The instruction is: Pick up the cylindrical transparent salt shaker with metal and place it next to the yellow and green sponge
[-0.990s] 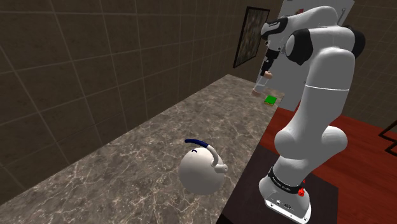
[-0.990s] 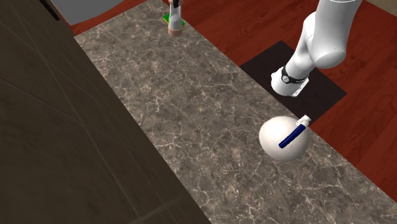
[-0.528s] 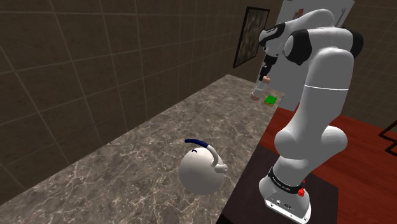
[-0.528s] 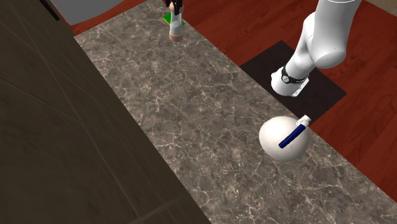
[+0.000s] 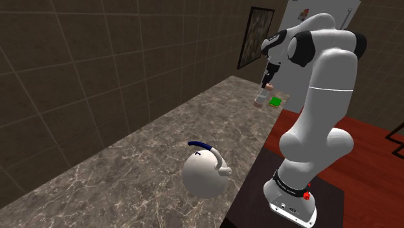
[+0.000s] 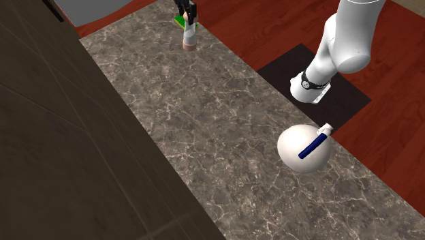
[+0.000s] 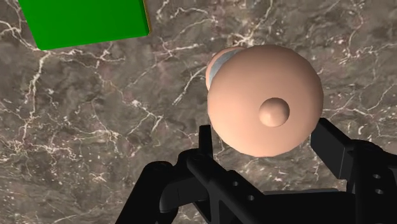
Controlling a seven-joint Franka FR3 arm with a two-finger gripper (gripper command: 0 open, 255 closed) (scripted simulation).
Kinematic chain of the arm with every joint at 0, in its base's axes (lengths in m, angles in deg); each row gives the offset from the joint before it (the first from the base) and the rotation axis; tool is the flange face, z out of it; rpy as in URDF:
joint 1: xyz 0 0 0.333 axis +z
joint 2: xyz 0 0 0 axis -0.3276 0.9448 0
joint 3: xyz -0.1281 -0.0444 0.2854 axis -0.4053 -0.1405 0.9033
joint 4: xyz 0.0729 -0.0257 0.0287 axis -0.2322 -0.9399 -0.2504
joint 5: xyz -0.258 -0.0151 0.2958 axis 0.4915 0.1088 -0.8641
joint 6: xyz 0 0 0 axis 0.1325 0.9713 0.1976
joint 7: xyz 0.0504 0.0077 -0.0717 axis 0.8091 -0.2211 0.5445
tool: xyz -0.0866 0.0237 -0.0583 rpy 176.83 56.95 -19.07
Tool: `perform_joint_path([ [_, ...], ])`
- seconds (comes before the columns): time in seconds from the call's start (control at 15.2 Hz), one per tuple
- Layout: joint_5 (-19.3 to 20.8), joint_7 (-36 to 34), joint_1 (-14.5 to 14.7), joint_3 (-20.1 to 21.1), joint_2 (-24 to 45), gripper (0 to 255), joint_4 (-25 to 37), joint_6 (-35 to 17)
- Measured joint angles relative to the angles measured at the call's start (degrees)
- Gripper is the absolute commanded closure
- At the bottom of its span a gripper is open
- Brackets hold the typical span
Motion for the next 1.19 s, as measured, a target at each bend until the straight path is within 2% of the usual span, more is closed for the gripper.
perform_joint_path([
  [0.46,-0.3,0.1,0.0,0.1,0.5,255,-0.4,-0.9],
  [0.53,-0.3,0.1,0.0,0.1,0.5,0,-0.4,-0.9],
  [0.92,-0.3,0.1,0.0,0.1,0.5,0,-0.4,-0.9],
  [1.19,0.6,-0.5,-0.1,-0.3,-0.9,0,3.1,3.8],
])
